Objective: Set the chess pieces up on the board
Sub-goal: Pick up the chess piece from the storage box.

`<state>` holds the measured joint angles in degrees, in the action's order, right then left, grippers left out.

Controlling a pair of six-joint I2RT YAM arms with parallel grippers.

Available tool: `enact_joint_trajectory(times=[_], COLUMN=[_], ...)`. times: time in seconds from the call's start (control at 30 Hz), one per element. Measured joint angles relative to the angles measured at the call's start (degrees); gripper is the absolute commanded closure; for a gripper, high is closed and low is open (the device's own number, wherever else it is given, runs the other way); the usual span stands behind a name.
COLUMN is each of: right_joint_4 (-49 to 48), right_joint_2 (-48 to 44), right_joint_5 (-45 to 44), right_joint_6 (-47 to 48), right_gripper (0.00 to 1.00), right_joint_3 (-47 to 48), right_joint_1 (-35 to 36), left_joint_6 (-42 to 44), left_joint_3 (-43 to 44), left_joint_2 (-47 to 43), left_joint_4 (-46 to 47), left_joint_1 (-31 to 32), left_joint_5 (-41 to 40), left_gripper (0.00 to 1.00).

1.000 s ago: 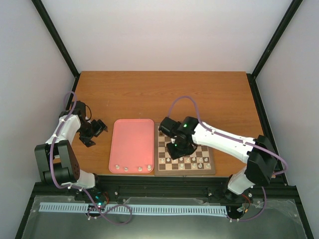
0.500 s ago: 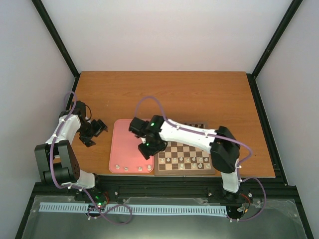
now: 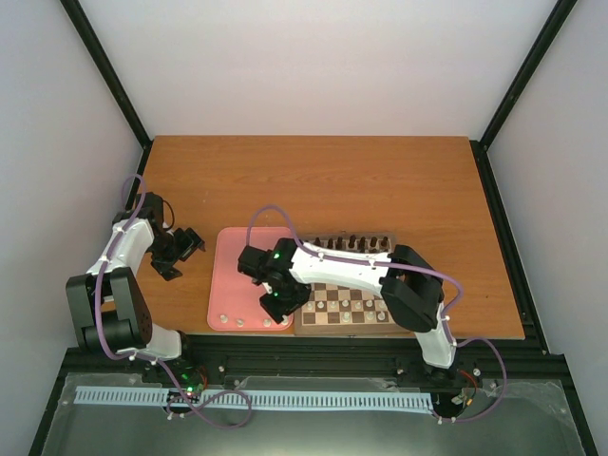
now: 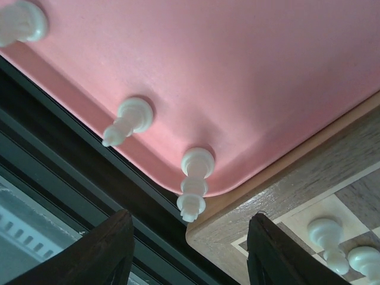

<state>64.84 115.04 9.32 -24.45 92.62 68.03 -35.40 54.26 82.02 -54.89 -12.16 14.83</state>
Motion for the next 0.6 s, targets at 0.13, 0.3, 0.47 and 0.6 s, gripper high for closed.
enact_joint_trajectory(times=[0.13,0.3,0.47,0.6], right_joint_4=[-0.2,-0.7,-1.1,-1.2], right_joint_2=[0.4,1.4,1.9,3.0], right_joint_5=[0.3,0.4,0.4,0.5], right_joint_6=[0.1,0.5,1.3,2.0], right_gripper=[0.55,0.56,0.62,0.69], right_joint_3=[-1.0,-1.2,-1.2,-1.2], right_joint_1=[0.0,0.0,0.0,0.0], left_joint_6=[0.0,0.0,0.0,0.0], left_joint_3=[0.0,0.0,0.0,0.0], left_joint_2=[0.0,0.0,0.0,0.0], left_joint_4=[0.0,0.0,0.0,0.0], left_joint_1=[0.0,0.0,0.0,0.0], left_joint_5=[0.0,0.0,0.0,0.0], left_gripper=[0.0,0.0,0.0,0.0])
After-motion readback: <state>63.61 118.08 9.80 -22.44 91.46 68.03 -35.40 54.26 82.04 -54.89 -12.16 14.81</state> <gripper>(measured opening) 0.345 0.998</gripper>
